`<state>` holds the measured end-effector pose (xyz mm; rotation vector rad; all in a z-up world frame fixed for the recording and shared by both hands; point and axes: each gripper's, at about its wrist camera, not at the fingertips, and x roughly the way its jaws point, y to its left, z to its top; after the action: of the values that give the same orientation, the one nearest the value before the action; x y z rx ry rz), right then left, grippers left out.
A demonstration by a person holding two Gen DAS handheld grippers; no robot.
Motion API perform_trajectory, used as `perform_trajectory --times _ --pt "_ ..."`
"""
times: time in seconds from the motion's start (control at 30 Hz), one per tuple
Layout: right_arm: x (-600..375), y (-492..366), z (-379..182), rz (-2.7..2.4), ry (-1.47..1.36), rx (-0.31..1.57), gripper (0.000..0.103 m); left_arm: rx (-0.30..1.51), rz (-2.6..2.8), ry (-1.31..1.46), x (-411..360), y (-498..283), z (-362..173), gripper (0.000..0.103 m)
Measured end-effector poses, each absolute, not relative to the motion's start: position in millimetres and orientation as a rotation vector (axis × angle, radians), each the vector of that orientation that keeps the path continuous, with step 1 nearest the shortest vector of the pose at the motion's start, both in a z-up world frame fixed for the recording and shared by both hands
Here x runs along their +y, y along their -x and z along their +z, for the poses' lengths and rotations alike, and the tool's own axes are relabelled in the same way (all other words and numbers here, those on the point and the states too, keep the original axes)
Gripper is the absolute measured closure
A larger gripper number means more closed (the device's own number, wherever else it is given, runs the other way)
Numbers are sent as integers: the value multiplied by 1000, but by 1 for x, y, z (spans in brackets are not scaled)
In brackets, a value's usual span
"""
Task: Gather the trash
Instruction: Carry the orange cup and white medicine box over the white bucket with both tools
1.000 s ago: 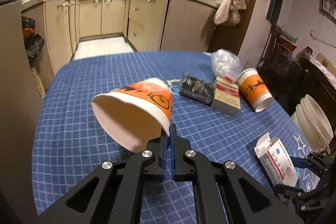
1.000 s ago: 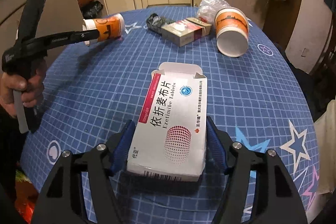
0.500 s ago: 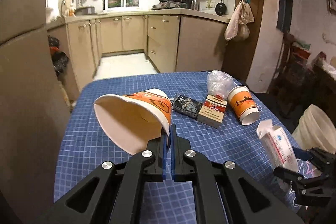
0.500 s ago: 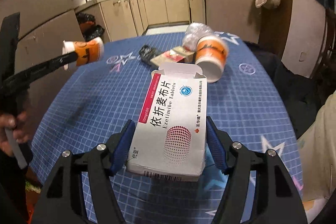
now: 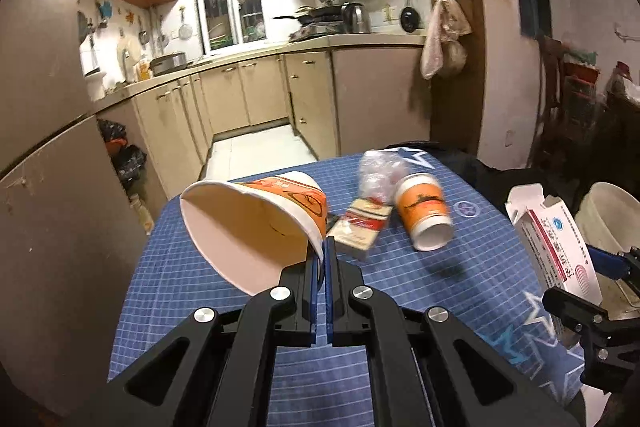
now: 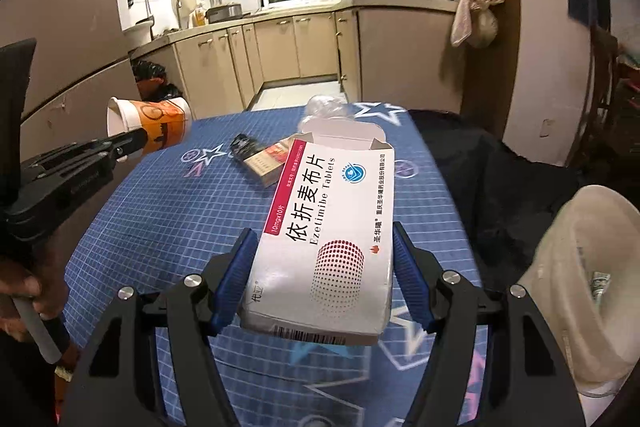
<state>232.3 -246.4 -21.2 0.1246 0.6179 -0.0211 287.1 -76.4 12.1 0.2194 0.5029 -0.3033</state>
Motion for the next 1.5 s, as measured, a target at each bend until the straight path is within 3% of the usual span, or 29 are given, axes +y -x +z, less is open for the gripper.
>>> perform_trajectory --times 0.73,1.23,1.5 --pt "-397 -143 23 -310 -136 502 39 404 -641 -391 -284 -222 35 99" --pt "-504 -87 4 -551 -144 556 39 344 -933 -486 -434 -164 19 99" --pt "-526 -84 -6 -570 -157 572 39 383 -1053 -479 -467 -161 1 99"
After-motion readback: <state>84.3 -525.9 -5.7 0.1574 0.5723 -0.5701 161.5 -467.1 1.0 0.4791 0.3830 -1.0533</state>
